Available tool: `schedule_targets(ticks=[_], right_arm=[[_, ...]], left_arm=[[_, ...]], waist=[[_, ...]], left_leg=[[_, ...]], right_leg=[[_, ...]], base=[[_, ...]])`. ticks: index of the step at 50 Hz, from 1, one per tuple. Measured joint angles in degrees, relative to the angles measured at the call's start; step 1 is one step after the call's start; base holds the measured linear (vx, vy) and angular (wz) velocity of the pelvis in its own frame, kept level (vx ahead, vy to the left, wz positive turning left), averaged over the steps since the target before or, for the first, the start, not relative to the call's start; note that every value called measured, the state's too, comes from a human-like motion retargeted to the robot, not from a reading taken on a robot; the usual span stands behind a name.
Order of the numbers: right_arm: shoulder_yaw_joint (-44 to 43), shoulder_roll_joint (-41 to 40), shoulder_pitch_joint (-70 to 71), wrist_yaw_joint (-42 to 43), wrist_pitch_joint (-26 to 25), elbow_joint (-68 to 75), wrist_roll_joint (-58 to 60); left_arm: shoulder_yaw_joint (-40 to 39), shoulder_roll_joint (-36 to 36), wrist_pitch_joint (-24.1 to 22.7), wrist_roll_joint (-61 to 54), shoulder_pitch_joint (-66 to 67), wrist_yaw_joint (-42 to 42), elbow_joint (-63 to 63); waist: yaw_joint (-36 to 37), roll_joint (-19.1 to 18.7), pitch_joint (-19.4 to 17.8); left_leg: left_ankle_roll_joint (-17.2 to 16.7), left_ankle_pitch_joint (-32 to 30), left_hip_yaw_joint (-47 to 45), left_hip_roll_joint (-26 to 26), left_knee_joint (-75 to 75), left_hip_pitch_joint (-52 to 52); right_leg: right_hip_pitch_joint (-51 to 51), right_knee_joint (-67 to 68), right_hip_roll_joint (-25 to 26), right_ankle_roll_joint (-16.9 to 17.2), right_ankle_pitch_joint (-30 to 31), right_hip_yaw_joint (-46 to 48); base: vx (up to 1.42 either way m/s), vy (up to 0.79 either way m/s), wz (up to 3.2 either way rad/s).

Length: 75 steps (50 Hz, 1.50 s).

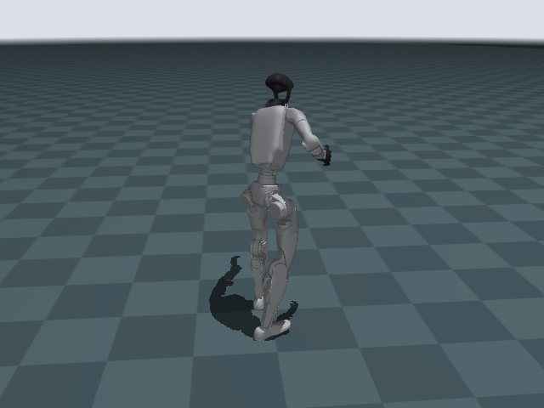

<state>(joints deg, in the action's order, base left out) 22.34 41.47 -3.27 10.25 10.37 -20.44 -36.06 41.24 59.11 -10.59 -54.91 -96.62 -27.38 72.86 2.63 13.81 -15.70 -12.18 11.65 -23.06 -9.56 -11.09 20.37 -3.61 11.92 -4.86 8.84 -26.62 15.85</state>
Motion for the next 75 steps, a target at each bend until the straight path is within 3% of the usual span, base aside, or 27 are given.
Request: schedule_targets(ticks=[7,10,13,20,25,29,33,35,37,38,40,42,44,45,47,50,52,53,55,57,59,61,63,65,70,72,75], right_arm=[[5.0,-7.1,8.8,10.5,3.3,3.2,3.1],[9.1,-10.8,13.8,11.5,2.0,5.1,2.1],[11.1,-13.8,17.7,11.1,-0.2,5.6,2.3],[11.4,-17.4,24.2,10.1,-5.0,4.6,14.5],[10.0,-17.0,28.5,8.6,-5.0,5.2,23.6],[11.9,-18.6,31.4,12.3,-1.0,7.9,20.2],[13.3,-20.0,28.2,17.1,2.8,15.4,4.9],[9.0,-17.6,21.9,14.7,2.8,16.7,-2.2],[1.1,-12.2,10.3,7.3,1.7,13.3,-6.1],[-3.3,-9.1,2.9,2.5,1.4,10.6,-7.9],[-11.8,-3.9,-11.8,-7.2,0.3,4.7,-13.2],[-15.3,-1.3,-20.7,-14.1,-3.7,1.0,-18.9],[-15.0,0.7,-24.9,-19.8,-6.4,-0.6,-22.4],[-14.2,1.7,-25.7,-22.0,-7.3,-0.9,-23.1],[-12.9,4.1,-26.3,-25.5,-7.6,-1.7,-21.0],[-14.1,8.5,-26.1,-26.9,-7.0,-4.8,-13.9],[-14.9,11.5,-24.3,-23.7,-5.0,-7.9,-10.2],[-14.9,12.1,-23.3,-20.6,-3.2,-9.3,-9.3],[-14.7,10.8,-21.7,-14.4,1.0,-10.6,-9.1],[-13.7,7.6,-20.3,-11.1,2.2,-9.8,-10.5],[-12.6,5.2,-18.3,-7.9,2.0,-8.0,-11.7],[-11.1,3.9,-15.7,-3.6,2.1,-6.5,-11.9],[-8.2,3.2,-12.7,-0.1,1.9,-6.0,-12.8],[-7.0,3.1,-11.1,-1.3,-1.6,-6.6,-11.4],[-5.9,-1.7,-8.7,0.6,-6.5,-8.8,-12.7],[-6.0,-3.5,-8.8,0.3,-7.2,-9.8,-11.3],[-5.4,-3.8,-10.2,-3.4,-7.2,-11.2,-9.0]], left_arm=[[-24.0,-9.8,-14.1,3.2,26.0,-18.7,-27.5],[-35.7,-19.0,-15.9,5.7,40.6,-20.1,-42.4],[-39.9,-30.2,-16.3,3.4,53.1,-16.5,-54.6],[-30.8,-54.4,-14.1,-11.3,77.4,-2.4,-72.6],[-21.9,-62.9,-12.9,-20.4,86.5,8.3,-75.9],[-14.0,-65.3,-13.0,-28.9,88.5,17.1,-76.0],[-8.2,-67.9,-14.5,-37.9,89.3,19.0,-75.5],[-5.8,-64.8,-10.0,-34.4,90.0,20.8,-76.4],[-4.6,-56.6,-3.2,-18.6,91.8,26.4,-78.8],[-4.5,-51.6,-2.4,-9.7,93.6,30.6,-80.3],[-5.9,-41.8,-2.6,-10.1,99.4,40.8,-84.5],[-8.0,-32.4,1.9,-22.0,103.8,45.5,-85.9],[-9.9,-20.5,7.0,-21.5,104.9,48.2,-82.3],[-10.5,-14.0,9.2,-16.2,104.2,49.4,-79.1],[-7.5,-0.6,10.6,4.1,99.8,52.7,-70.6],[5.0,17.5,8.3,38.4,86.2,54.0,-57.2],[14.1,25.2,7.2,57.1,75.5,47.3,-45.4],[17.8,27.3,7.1,62.7,70.1,40.2,-37.0],[17.7,27.4,8.0,62.2,59.5,22.2,-16.4],[4.4,23.9,6.5,44.3,43.7,8.3,-2.2],[-8.5,21.5,1.5,22.7,28.2,-2.3,-1.0],[-12.6,18.8,-3.5,6.1,20.2,-9.7,-2.9],[-8.2,16.7,-5.4,-8.8,16.4,-8.3,-2.2],[-2.1,15.0,1.0,-14.9,11.4,0.9,2.8],[0.9,9.1,5.4,-20.9,1.3,1.9,5.6],[1.4,5.5,5.7,-21.5,0.2,2.6,5.3],[1.6,2.6,7.3,-19.4,1.4,7.5,5.5]], waist=[[2.2,-1.3,-0.7],[2.6,-1.7,0.2],[3.1,-2.0,0.8],[3.6,-0.6,1.3],[1.2,1.5,-4.2],[-2.1,2.0,-13.0],[-4.6,0.6,-14.0],[-3.9,-1.7,-12.7],[-2.4,-6.1,-8.9],[-2.0,-9.0,-5.7],[-1.9,-16.0,-0.2],[-2.6,-21.0,3.3],[-3.2,-23.2,6.9],[-3.5,-23.3,8.4],[-4.3,-20.0,10.4],[-8.3,-12.4,9.4],[-11.1,-7.8,6.0],[-11.3,-6.2,4.0],[-9.4,-4.7,-0.6],[-6.5,-4.4,-5.1],[-4.3,-4.6,-8.7],[-2.7,-5.5,-10.4],[-1.7,-6.5,-10.4],[-1.4,-7.6,-9.2],[-0.7,-3.6,-10.0],[0.7,-4.1,-10.4],[1.6,-5.5,-9.2]], left_leg=[[1.8,1.1,-2.5,-0.3,-0.8,-1.5],[4.3,2.7,-3.9,-0.2,-3.1,-1.1],[7.0,3.3,-4.2,0.0,-7.5,0.5],[12.4,2.4,-0.6,0.1,-23.9,8.3],[14.2,7.9,3.2,-4.5,-32.0,11.1],[14.3,11.0,9.1,-12.5,-39.6,15.6],[12.4,12.0,13.1,-19.4,-48.6,26.0],[10.5,16.1,12.8,-18.7,-53.4,28.4],[10.1,20.6,9.4,-15.7,-55.2,28.1],[10.7,22.0,7.0,-13.5,-54.4,27.7],[10.8,22.9,3.0,-8.6,-50.0,23.4],[9.5,17.9,1.4,-1.1,-42.9,16.5],[4.6,6.6,5.2,6.7,-39.2,13.3],[1.2,0.0,8.4,10.3,-39.2,12.9],[-1.0,-7.9,10.4,13.0,-43.1,13.1],[10.8,-6.6,1.6,2.8,-48.9,10.8],[15.3,-2.5,1.3,-2.8,-44.3,9.7],[15.2,-1.7,3.9,-4.6,-38.5,9.5],[13.6,-1.6,10.1,-9.1,-22.0,7.8],[12.0,0.0,13.0,-14.4,-4.4,4.1],[10.5,3.4,12.3,-18.4,6.4,1.1],[9.4,2.8,8.9,-21.0,9.8,-0.7],[9.2,-6.4,5.6,-22.8,7.6,-1.2],[8.0,-16.2,6.6,-23.1,-0.8,2.6],[8.4,-7.1,9.5,-16.4,-30.4,17.0],[10.5,-6.1,8.1,-14.5,-29.7,17.7],[11.8,-7.0,6.5,-12.6,-20.9,15.5]], right_leg=[[0.8,-2.1,-0.7,-0.5,3.2,-2.3],[0.4,-2.6,-1.9,-0.2,6.2,-4.2],[-0.2,-2.7,-3.7,0.7,7.4,-6.4],[-1.9,-3.1,-9.5,1.9,8.0,-11.6],[-1.7,1.5,-12.8,0.0,4.1,-14.0],[-1.4,13.3,-13.2,-1.7,-3.1,-14.2],[-4.4,19.5,-14.7,-1.1,-6.5,-13.0],[-3.1,15.4,-17.3,0.7,-3.6,-12.3],[-0.1,7.7,-21.3,1.5,5.6,-9.2],[0.9,4.4,-23.3,1.0,12.2,-6.8],[3.9,0.6,-23.7,0.3,22.6,-5.5],[3.2,2.9,-18.0,0.3,27.8,-18.9],[-3.0,12.4,-8.5,2.1,23.7,-32.9],[-7.1,17.9,-4.2,2.7,20.4,-36.4],[-14.7,21.5,-3.0,3.8,15.8,-32.0],[-19.1,13.1,-3.4,4.2,13.9,-24.7],[-19.1,10.1,-3.9,3.2,13.5,-24.2],[-19.4,12.2,-4.3,1.4,11.2,-24.5],[-20.6,22.4,-4.9,-2.3,3.4,-25.9],[-20.3,32.7,-6.7,-2.2,-4.2,-27.2],[-18.9,39.2,-10.2,-0.5,-9.1,-28.3],[-18.1,43.4,-14.0,-0.2,-11.3,-29.9],[-17.8,46.1,-17.1,-2.6,-11.9,-31.6],[-17.8,46.9,-20.9,-6.9,-11.4,-31.9],[-21.1,50.6,-31.4,-14.8,-2.0,-28.8],[-23.4,50.7,-30.3,-14.9,2.0,-26.3],[-24.1,46.5,-23.6,-11.3,4.0,-21.6]], base=[[-0.06,0.03,-0.42],[0.02,0.1,-0.59],[0.06,0.15,-0.63],[0.11,0.25,-0.69],[0.1,0.34,-0.38],[0.11,0.42,0.24],[0.3,0.6,0.28],[0.56,0.89,0.1],[0.69,1.16,0.17],[0.75,1.35,0.39],[0.82,1.49,0.68],[0.87,1.58,0.82],[0.84,1.44,0.56],[0.78,1.24,0.27],[0.73,1.12,0.28],[0.68,0.99,0.82],[0.65,0.92,0.69],[0.64,0.95,0.13],[0.65,1.03,-0.26],[0.71,1.2,-0.28],[0.73,1.32,-0.22],[0.71,1.31,-0.31],[0.66,1.24,-0.46],[0.56,1.17,-0.27],[0.37,0.94,0.36],[0.24,0.64,0.32],[0.21,0.47,0.18]])
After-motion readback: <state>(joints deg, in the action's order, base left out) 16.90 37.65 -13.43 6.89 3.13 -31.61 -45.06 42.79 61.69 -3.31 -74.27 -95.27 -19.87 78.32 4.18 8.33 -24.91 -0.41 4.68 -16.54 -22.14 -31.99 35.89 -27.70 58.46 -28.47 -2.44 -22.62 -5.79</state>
